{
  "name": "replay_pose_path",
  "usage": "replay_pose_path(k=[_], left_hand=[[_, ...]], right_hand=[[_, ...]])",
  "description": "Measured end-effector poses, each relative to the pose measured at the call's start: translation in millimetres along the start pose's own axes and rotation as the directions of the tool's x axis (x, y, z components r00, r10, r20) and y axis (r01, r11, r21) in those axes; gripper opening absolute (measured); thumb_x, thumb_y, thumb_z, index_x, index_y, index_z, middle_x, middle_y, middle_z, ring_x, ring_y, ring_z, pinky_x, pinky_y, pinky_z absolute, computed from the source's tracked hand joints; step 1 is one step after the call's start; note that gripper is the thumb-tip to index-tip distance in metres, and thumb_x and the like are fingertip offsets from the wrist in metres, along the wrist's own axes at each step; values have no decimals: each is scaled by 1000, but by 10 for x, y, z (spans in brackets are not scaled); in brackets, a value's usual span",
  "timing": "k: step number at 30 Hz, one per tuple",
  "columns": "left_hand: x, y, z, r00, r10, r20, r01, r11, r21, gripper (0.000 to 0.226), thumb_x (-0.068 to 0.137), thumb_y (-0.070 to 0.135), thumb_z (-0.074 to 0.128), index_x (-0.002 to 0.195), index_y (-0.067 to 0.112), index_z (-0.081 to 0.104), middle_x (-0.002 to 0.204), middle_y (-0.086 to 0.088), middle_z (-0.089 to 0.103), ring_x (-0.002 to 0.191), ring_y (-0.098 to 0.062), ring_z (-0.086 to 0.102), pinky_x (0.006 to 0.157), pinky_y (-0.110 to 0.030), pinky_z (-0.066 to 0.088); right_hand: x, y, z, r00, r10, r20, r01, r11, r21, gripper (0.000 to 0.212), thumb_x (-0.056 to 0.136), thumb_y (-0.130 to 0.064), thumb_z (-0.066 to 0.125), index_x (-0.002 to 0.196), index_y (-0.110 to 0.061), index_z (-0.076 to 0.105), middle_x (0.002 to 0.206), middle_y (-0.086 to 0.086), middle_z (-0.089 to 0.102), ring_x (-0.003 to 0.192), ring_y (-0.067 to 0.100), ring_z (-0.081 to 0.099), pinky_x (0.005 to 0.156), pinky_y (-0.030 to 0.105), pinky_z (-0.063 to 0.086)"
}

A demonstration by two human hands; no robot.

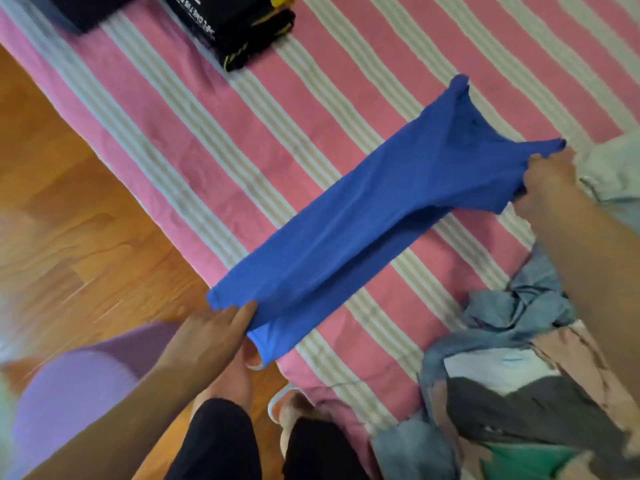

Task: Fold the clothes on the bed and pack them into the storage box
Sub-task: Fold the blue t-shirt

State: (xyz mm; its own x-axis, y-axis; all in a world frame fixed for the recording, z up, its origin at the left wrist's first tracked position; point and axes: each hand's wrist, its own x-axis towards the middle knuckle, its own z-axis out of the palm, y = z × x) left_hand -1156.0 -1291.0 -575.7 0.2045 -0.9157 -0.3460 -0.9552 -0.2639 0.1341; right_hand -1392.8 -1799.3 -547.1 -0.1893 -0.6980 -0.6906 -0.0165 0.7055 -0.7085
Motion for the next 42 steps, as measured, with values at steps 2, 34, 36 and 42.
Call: replay_pose_path(k=[2,34,36,42], left_hand=[[58,215,271,999,48,-11,-47,998,50,50,58,3,82,105,10,66,61,-1,58,51,-30,59,51,-36,45],[415,-277,451,873,-408,267,487,762,-426,38,91,11,66,127,7,56,124,-15,56,112,-34,54,89,-37,40],[517,-424,412,890,-359,282,451,792,-412,22,93,4,60,114,5,62,112,-13,64,103,-34,60,82,-33,42],[545,-804,185,878,-258,403,456,708,-540,7,98,13,61,92,11,60,85,4,64,79,-12,58,64,-21,37]], right_hand=[[318,444,-221,996,74,59,-72,997,-27,21,98,-22,52,115,-11,60,77,-5,72,69,10,70,51,26,58],[-1554,2807,-297,978,-75,194,162,859,-485,3,92,-16,54,92,-18,56,75,3,66,71,26,66,73,49,57],[-1955,3226,-212,967,90,238,36,877,-479,5,88,-22,57,87,-20,53,67,3,66,64,24,64,70,51,58],[-2799,3828,170,993,113,25,-82,837,-540,17,89,-31,69,83,-19,59,73,-7,63,71,9,61,65,25,48]])
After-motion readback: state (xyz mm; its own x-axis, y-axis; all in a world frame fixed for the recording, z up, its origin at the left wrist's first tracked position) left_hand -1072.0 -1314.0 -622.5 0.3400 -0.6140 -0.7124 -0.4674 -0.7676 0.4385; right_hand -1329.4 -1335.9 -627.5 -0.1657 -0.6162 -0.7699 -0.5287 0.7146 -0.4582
